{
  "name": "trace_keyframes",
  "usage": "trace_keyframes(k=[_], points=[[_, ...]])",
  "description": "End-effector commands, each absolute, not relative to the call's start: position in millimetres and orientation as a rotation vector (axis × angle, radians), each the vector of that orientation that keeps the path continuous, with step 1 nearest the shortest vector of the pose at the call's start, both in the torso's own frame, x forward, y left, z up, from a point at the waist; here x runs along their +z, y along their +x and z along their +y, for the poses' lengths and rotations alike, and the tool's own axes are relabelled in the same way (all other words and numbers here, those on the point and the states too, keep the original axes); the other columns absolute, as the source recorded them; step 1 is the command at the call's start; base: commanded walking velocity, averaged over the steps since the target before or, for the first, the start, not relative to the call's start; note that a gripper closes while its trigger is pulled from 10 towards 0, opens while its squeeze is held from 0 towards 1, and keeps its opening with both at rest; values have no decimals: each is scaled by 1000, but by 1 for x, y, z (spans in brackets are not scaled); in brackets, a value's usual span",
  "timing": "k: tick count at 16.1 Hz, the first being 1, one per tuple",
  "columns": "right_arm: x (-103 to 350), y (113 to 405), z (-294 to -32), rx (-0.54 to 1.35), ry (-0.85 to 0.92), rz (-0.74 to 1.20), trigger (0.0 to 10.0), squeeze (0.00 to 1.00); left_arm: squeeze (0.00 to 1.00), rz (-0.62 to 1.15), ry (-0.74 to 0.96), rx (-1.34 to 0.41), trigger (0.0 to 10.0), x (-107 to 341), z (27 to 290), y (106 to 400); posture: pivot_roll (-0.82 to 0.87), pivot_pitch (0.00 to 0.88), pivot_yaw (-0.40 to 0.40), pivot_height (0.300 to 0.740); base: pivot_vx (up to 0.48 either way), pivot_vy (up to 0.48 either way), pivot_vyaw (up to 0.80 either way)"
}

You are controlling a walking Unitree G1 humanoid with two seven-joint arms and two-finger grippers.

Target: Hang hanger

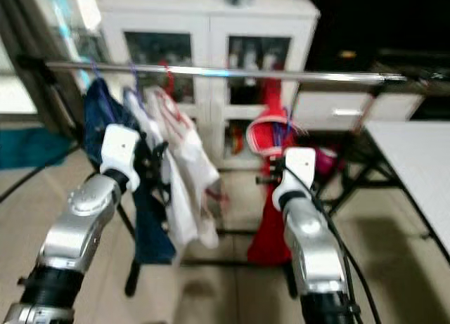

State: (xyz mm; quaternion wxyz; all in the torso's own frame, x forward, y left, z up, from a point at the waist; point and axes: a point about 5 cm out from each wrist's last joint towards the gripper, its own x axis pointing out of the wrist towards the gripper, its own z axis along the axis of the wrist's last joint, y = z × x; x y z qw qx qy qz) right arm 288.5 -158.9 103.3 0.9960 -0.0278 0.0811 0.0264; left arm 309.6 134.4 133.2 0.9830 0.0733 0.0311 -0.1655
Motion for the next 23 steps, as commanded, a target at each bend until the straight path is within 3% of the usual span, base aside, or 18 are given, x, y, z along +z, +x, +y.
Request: trace_keyframes(k=[1, 6, 9, 13, 16, 23], points=[[117, 292, -173, -2, -75, 102, 10000, 0, 0, 49, 130, -368, 10000, 139, 122, 310, 54, 0, -10, 740, 375, 0, 0], [130, 301, -179, -22, -84, 76, 10000, 0, 0, -14, 107, -448, 10000, 149, 115, 307, 49, 0, -20, 740, 337, 0, 0], [147, 309, -189, -88, -64, -4, 10000, 0, 0, -108, 69, -683, 10000, 168, 96, 291, 47, 0, -28, 740, 0, 0, 0], [146, 328, -198, -113, -82, 109, 10000, 0, 0, -88, 107, -859, 10000, 173, 87, 280, 45, 0, -25, 740, 0, 0, 0], [144, 344, -224, -177, -89, 224, 10000, 0, 0, -90, 49, -1053, 10000, 182, 77, 263, 48, 0, -24, 740, 0, 0, 0], [134, 357, -267, -224, -17, 350, 10000, 0, 0, -97, 9, -1135, 10000, 192, 71, 256, 45, 0, -13, 740, 0, 0, 0]])
